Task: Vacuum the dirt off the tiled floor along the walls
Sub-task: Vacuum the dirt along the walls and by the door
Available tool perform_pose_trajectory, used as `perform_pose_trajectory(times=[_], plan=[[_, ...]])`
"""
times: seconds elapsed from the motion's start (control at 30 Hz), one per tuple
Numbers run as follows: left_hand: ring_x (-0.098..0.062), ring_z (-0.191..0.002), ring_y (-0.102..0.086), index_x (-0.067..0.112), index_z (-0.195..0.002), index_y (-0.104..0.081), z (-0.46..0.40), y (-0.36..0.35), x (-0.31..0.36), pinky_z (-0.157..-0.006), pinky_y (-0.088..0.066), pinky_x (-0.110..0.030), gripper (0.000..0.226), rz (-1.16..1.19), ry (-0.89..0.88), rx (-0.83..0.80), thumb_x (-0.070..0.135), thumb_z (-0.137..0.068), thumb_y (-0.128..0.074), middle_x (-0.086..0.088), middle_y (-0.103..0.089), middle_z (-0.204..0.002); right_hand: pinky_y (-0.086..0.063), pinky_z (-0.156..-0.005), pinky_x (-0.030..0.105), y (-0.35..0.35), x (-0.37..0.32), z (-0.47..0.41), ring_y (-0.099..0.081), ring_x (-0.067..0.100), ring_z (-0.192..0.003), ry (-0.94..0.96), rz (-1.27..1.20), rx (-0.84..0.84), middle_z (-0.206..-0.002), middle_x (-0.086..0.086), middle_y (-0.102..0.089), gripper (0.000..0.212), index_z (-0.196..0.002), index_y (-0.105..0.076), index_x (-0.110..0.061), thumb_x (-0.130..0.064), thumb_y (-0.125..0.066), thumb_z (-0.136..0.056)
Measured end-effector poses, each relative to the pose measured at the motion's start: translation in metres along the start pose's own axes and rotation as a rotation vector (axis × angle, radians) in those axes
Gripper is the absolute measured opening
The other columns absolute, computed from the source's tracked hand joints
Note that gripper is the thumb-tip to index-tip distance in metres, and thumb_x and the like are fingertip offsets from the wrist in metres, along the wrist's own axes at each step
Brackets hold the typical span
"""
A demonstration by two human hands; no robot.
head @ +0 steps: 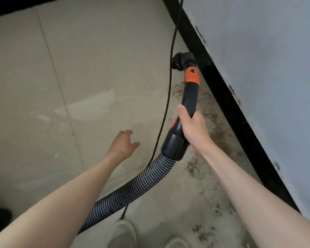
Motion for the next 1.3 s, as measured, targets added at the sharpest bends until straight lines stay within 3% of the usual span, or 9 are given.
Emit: perform_pose_trajectory(times=[0.2,0.3,0.4,0.5,0.57,0.67,0.77,0.97,1.3], plan=[[-0.025,-0.108,-0.057,0.006,-0.124,-0.056,-0.065,-0.051,0.014,-0.082,-0.038,-0.021,0.05,0.134,-0.118,0.02,0.032,-0.084,-0.069,-0.011,-0.061,-0.115,-0.049,-0.048,0.022,-0.006,0.054,-0.039,-0.064,0.013,-0.051,0.13,0.099,-0.034,-0.051,-0.003,-0.061,0.02,-0.099,-0.049,-0.005,-0.025,-0.051,-0.099],[-0.02,-0.088,-0.061,0.007,-0.095,-0.069,-0.07,-0.066,0.025,-0.063,-0.034,-0.014,0.014,0.224,-0.208,0.033,0.017,-0.087,-0.064,-0.008,-0.068,-0.093,-0.048,-0.046,0.019,0.004,0.067,-0.042,-0.064,0.011,-0.05,0.168,0.19,-0.034,-0.055,-0.001,-0.061,0.019,-0.099,-0.047,-0.007,-0.025,-0.054,-0.098],[-0.01,-0.062,-0.056,0.011,-0.082,-0.066,-0.063,-0.064,0.008,-0.053,-0.037,-0.006,0.009,0.345,-0.191,0.087,0.009,-0.088,-0.06,0.0,-0.063,-0.068,-0.048,-0.047,0.018,0.019,0.064,-0.036,-0.061,0.009,-0.048,0.202,0.264,-0.027,-0.065,0.009,-0.061,0.02,-0.1,-0.049,-0.005,-0.023,-0.056,-0.097],[-0.008,-0.051,-0.056,0.008,-0.087,-0.064,-0.046,-0.062,-0.022,-0.065,-0.052,-0.022,0.006,0.397,-0.115,0.069,0.005,-0.09,-0.059,-0.009,-0.062,-0.071,-0.049,-0.048,0.019,0.029,0.055,-0.022,-0.059,0.008,-0.048,0.226,0.219,-0.022,-0.066,0.007,-0.058,0.016,-0.092,-0.044,-0.014,-0.019,-0.058,-0.096],[-0.011,-0.045,-0.056,0.003,-0.092,-0.064,-0.037,-0.045,-0.044,-0.064,-0.056,-0.032,0.01,0.46,-0.05,0.16,0.001,-0.092,-0.054,-0.014,-0.058,-0.073,-0.049,-0.048,0.02,0.029,0.049,-0.01,-0.058,0.009,-0.048,0.229,0.222,-0.029,-0.065,0.007,-0.06,0.018,-0.09,-0.042,-0.017,-0.019,-0.059,-0.095],[-0.035,-0.074,-0.065,0.0,-0.107,-0.065,-0.028,-0.004,-0.074,-0.079,-0.055,-0.045,0.02,0.383,0.01,0.347,0.005,-0.094,-0.052,-0.026,-0.064,-0.088,-0.047,-0.046,0.019,0.019,0.044,0.004,-0.057,0.009,-0.046,0.232,0.234,-0.057,-0.063,0.005,-0.06,0.018,-0.089,-0.042,-0.018,-0.018,-0.06,-0.093],[-0.038,-0.096,-0.062,0.006,-0.11,-0.068,-0.014,0.036,-0.106,-0.083,-0.046,-0.033,0.022,0.239,0.037,0.477,0.011,-0.094,-0.053,-0.024,-0.067,-0.102,-0.049,-0.045,0.022,-0.005,0.046,0.013,-0.056,0.011,-0.046,0.233,0.223,-0.125,-0.062,0.004,-0.058,0.019,-0.089,-0.042,-0.018,-0.017,-0.06,-0.093],[-0.038,-0.105,-0.058,0.009,-0.117,-0.066,-0.007,0.1,-0.147,-0.091,-0.044,-0.036,0.027,0.213,0.1,0.721,0.016,-0.095,-0.052,-0.024,-0.064,-0.111,-0.053,-0.053,0.032,-0.052,0.051,0.008,-0.058,0.016,-0.052,0.299,0.298,-0.258,-0.067,0.007,-0.059,0.019,-0.095,-0.042,-0.017,-0.02,-0.06,-0.092],[-0.038,-0.102,-0.058,0.012,-0.116,-0.067,0.023,0.138,-0.147,-0.081,-0.042,-0.031,0.027,0.212,0.068,0.79,0.014,-0.095,-0.05,-0.022,-0.064,-0.11,-0.045,-0.04,0.024,-0.08,0.071,0.042,-0.06,0.017,-0.044,0.273,0.376,-0.242,-0.065,0.011,-0.062,0.02,-0.091,-0.041,-0.019,-0.013,-0.06,-0.087]])
Point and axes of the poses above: each hand's wrist, its own z-axis away from the middle knuckle, its own y-axis out of the back of the hand, x = y × z, the point moved 8 cm from there along -z, towards the middle knuckle
